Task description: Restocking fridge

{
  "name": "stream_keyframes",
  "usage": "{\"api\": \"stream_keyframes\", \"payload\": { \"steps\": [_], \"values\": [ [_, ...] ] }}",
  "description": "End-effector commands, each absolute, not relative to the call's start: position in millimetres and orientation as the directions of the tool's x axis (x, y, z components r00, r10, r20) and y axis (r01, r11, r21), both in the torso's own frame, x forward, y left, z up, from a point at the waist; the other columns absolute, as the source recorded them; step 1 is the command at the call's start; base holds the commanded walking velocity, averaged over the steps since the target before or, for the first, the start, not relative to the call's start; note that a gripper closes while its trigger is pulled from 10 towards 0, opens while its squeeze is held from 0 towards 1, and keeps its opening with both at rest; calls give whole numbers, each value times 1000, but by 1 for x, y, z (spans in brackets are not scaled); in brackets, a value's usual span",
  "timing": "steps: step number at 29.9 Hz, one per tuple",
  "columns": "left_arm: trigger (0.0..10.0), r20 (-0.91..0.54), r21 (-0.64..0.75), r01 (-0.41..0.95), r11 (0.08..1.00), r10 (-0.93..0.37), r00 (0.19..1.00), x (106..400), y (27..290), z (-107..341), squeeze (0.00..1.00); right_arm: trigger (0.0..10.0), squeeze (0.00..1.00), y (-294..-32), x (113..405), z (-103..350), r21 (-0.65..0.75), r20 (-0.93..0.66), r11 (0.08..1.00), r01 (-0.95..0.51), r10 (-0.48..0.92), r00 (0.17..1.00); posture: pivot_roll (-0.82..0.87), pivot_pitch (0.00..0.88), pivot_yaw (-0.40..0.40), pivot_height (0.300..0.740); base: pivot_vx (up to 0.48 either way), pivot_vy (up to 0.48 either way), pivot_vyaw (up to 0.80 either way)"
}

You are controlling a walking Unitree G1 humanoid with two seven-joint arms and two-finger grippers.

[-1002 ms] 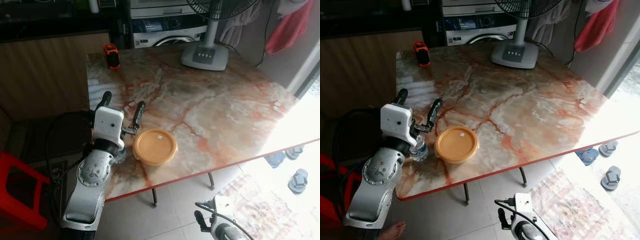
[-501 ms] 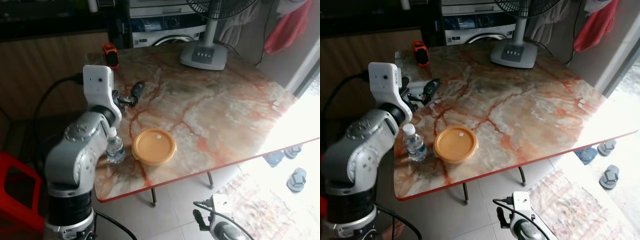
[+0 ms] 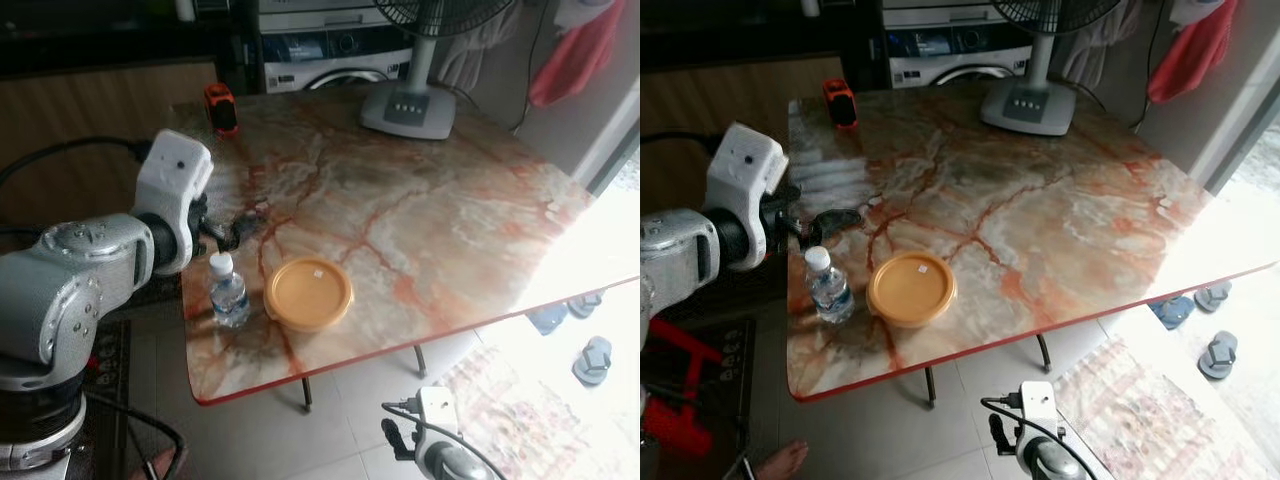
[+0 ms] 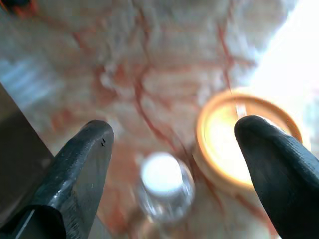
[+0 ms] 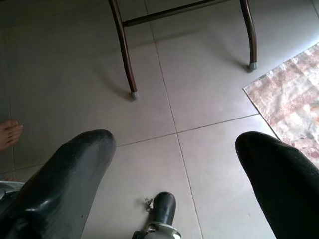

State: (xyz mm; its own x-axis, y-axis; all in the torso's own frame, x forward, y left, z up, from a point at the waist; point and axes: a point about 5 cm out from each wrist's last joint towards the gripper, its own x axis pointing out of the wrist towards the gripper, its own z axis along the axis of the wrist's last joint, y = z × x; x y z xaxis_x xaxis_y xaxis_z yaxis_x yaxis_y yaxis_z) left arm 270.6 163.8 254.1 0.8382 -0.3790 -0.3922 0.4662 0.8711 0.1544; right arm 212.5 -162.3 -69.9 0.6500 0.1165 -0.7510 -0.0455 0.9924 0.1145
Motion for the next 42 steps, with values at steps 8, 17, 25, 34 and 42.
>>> {"api": "stream_keyframes", "payload": {
  "steps": [8, 17, 25, 34, 42],
  "values": [
    [10000, -506, 133, 434, 891, -316, 803, 273, 179, 223, 0, 10000, 0, -167, 205, -74, 98, -770, 994, -56, 111, 628, 183, 30, -55, 740, 0, 0, 0],
    [10000, -469, 114, 405, 907, -310, 827, 278, 182, 223, 0, 10000, 0, -168, 204, -74, 94, -772, 993, -66, 115, 625, 182, 33, -62, 740, 0, 0, 0],
    [10000, -400, 128, 390, 912, -312, 862, 284, 182, 231, 0, 10000, 0, -172, 202, -75, 91, -774, 993, -71, 116, 623, 179, 32, -70, 740, 0, 0, 0],
    [4510, -414, 90, 377, 922, -310, 856, 287, 181, 222, 0, 10000, 0, -176, 197, -77, 83, -782, 994, -70, 108, 613, 173, 33, -74, 740, 0, 0, 0],
    [5333, -401, 84, 363, 928, -302, 865, 292, 183, 221, 0, 10000, 0, -180, 196, -77, 81, -785, 994, -73, 109, 610, 169, 31, -74, 740, 0, 0, 0]
  ]
}}
